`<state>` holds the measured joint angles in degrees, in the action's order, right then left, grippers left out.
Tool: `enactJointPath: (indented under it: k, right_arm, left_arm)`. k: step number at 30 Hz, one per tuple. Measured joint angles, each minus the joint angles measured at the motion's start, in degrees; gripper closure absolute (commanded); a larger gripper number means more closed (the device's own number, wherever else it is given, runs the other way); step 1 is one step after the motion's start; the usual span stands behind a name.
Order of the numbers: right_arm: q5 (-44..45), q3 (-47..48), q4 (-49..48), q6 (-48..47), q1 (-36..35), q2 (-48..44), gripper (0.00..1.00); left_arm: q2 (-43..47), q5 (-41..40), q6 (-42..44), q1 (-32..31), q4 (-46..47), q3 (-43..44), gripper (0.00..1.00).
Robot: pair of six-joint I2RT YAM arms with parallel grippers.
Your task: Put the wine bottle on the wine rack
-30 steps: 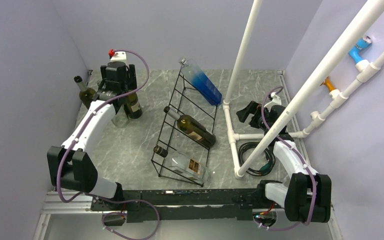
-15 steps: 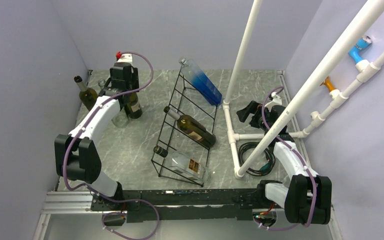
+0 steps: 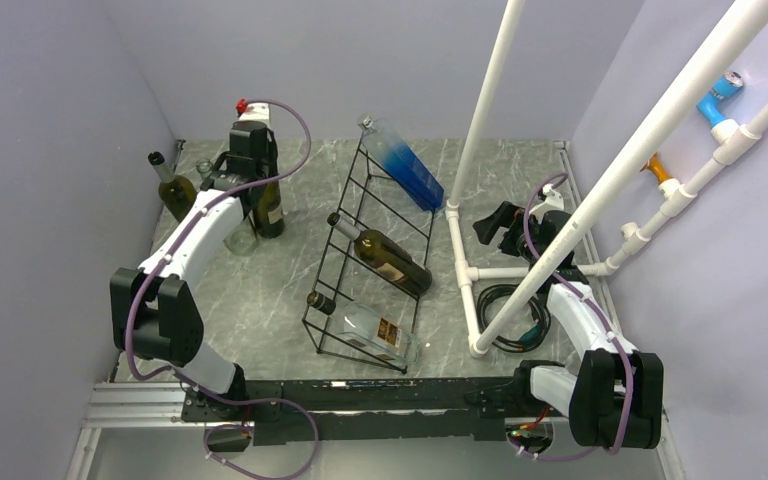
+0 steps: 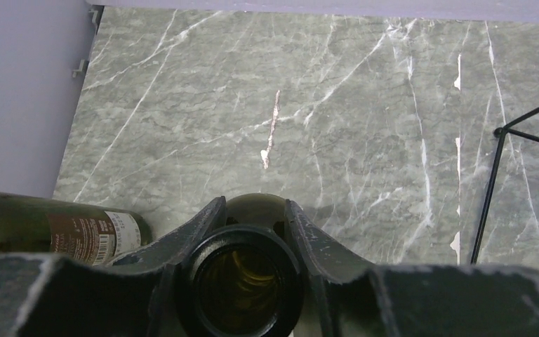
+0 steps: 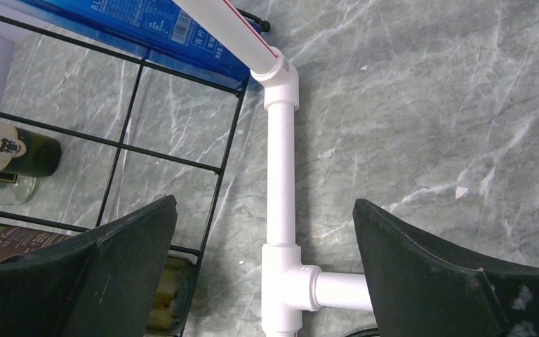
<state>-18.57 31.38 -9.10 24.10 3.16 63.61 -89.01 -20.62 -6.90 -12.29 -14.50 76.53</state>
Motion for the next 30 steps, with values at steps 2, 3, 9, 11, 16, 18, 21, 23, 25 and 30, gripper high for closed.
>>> enactJointPath:
  k: [2,3,9,11,16,18,21,23,25,30]
  right_arm:
    - [0.0,0.0,0.0,0.0,0.0,0.0,0.00]
    - [0.0,0.0,0.0,0.0,0.0,0.0,0.00]
    - [0.0,0.0,0.0,0.1,0.0,0.0,0.00]
    - [0.0,0.0,0.0,0.1,0.0,0.0,0.00]
    - [0.0,0.0,0.0,0.1,0.0,0.0,0.00]
    - [0.0,0.0,0.0,0.1,0.0,0.0,0.00]
    - [0.0,0.0,0.0,0.2,0.0,0.1,0.00]
    - [0.0,0.0,0.0,0.2,0.0,0.2,0.00]
    - [0.0,0.0,0.0,0.2,0.0,0.3,0.00]
    - [0.0,0.0,0.0,0.2,0.0,0.4,0.00]
  left_arm:
    - [0.0,-0.2,0.3,-0.4,-0.3,0.2,0.65]
    - [0.0,-0.2,0.3,-0.6,-0.5,0.3,0.67]
    - [0.0,-0.2,0.3,-0.9,-0.6,0.3,0.76]
    - [0.0,-0.2,0.3,-1.0,-0.6,0.3,0.79]
    - [0.4,-0.2,0.2,-1.2,-1.0,0.2,0.88]
    - [0.8,-0.2,0.0,-1.2,-1.3,-0.1,0.90]
    - [1.4,0.1,-0.5,-1.3,-2.0,-0.4,0.95]
    - [1.7,0.3,-0.8,-1.3,-2.5,-0.4,0.99]
    - [1.9,0.3,-1.2,-1.3,-3.0,-0.5,1.00]
    - [2.9,0.3,-2.0,-1.4,-3.4,-1.2,1.00]
